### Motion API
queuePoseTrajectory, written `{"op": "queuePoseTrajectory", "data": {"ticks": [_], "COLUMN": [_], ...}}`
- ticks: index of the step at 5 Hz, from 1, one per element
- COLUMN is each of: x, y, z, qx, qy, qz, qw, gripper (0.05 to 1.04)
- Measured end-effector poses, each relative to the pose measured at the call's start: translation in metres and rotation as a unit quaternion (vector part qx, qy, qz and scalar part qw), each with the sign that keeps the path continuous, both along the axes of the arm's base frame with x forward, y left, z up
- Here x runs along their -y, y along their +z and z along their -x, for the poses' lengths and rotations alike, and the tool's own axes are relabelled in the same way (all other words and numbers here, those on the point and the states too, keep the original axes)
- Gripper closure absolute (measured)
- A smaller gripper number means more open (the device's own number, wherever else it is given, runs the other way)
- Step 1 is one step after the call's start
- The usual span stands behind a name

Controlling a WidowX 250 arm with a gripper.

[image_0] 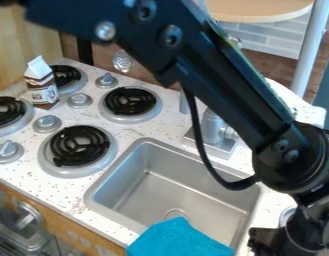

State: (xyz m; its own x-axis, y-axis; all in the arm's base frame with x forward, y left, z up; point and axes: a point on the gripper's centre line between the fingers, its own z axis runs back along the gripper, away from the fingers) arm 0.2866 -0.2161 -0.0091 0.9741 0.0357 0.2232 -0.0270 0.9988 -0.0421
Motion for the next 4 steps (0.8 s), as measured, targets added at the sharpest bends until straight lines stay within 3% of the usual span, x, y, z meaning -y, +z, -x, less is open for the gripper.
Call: {"op": "queuePoseTrajectory", "data": {"ticks": [4], "x": [0.011], "y": [-0.003], "z": [-0.049], "qx": [0.009], "qy": [0.017], "qz": [-0.005], "qw": [0.9998], "gripper": [0.084]}}
